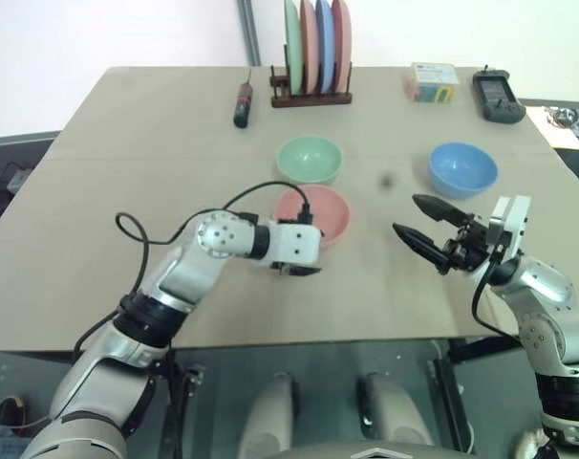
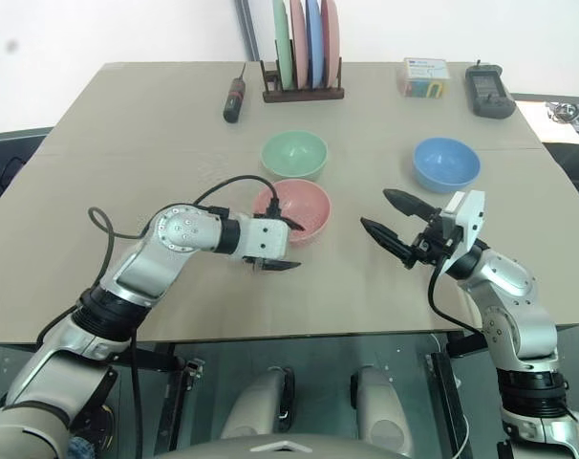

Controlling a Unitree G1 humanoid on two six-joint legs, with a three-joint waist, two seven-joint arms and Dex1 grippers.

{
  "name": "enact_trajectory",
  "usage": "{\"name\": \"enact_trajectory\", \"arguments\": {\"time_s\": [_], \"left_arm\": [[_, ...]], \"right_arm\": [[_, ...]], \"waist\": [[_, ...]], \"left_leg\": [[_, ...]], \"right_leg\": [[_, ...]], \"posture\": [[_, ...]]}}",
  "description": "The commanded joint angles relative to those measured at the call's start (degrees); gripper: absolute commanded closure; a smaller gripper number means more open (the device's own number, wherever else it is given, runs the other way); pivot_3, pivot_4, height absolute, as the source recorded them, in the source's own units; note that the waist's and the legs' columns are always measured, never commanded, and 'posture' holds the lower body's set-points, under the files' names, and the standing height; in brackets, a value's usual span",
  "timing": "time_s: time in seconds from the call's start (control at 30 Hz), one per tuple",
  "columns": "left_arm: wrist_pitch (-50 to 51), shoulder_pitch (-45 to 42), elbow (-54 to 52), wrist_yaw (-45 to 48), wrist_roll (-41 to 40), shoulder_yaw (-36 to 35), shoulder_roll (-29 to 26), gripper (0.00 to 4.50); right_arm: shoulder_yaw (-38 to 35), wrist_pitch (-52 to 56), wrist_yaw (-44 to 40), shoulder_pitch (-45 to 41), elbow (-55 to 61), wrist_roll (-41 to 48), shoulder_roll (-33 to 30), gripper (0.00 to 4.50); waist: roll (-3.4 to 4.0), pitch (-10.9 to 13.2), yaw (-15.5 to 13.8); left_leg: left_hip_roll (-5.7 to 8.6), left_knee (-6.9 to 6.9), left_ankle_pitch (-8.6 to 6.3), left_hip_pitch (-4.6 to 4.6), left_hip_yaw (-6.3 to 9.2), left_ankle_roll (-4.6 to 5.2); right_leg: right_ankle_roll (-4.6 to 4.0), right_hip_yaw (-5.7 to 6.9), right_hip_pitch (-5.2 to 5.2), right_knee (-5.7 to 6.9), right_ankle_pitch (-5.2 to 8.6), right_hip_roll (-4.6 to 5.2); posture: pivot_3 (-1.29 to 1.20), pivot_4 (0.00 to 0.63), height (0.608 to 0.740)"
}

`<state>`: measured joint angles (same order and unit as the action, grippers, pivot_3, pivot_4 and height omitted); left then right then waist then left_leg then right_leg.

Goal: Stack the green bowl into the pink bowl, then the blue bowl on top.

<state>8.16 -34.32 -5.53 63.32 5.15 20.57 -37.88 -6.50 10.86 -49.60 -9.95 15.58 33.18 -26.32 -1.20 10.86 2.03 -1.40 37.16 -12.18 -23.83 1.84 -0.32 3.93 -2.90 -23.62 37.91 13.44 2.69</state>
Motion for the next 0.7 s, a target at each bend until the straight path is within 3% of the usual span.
{"name": "enact_trajectory", "arguments": {"time_s": [0.03,0.2,0.33,0.47,0.7], "left_arm": [[4.1,1.92,-6.09,-0.25,-6.15,-5.75,-0.21,0.07],[12.22,6.15,-10.25,-4.17,-14.49,-16.5,-0.17,0.07],[18.16,10.22,-12.17,-11.39,-19.98,-26.63,1.82,0.07],[26.08,13.98,-18.06,-20.53,-26.55,-37.61,5.48,0.07],[34.08,24.42,-32.73,-30.02,-36.8,-47.99,9.69,0.07]], "right_arm": [[-0.1,0.36,-0.25,-1.14,2.22,0.87,-0.65,1.18],[1.93,7.92,1.05,-3.3,-1.66,-2.18,-5.25,1.18],[3.92,5.87,0.58,-9.38,-10.76,-7.12,-6.17,1.18],[9.19,-7.9,1.15,-22.74,-26.31,-19.42,-5.2,1.18],[21.74,-32.5,5.53,-46.73,-60.38,-41.23,-3.07,1.18]], "waist": [[0.0,0.0,0.06],[0.0,0.0,0.15],[0.0,0.0,0.23],[0.04,0.05,0.62],[0.01,0.06,0.44]], "left_leg": [[0.0,0.0,0.0,0.0,0.0,0.0],[-0.02,0.01,0.0,0.02,0.0,0.0],[-0.02,0.05,0.0,0.06,0.0,0.0],[-0.05,0.06,0.0,0.08,-0.16,0.0],[-0.01,-0.01,0.0,-0.01,0.05,-0.02]], "right_leg": [[0.0,-0.01,0.0,0.0,0.0,0.0],[-0.04,0.0,0.0,0.03,-0.03,0.0],[0.01,0.01,0.04,0.03,0.0,0.0],[-0.06,-0.11,-0.03,0.03,-0.07,0.0],[-0.11,0.07,-0.01,-0.04,-0.08,0.03]], "posture": [[0.0,0.15,0.74],[0.0,0.15,0.74],[0.0,0.15,0.74],[0.0,0.15,0.74],[0.0,0.15,0.74]]}}
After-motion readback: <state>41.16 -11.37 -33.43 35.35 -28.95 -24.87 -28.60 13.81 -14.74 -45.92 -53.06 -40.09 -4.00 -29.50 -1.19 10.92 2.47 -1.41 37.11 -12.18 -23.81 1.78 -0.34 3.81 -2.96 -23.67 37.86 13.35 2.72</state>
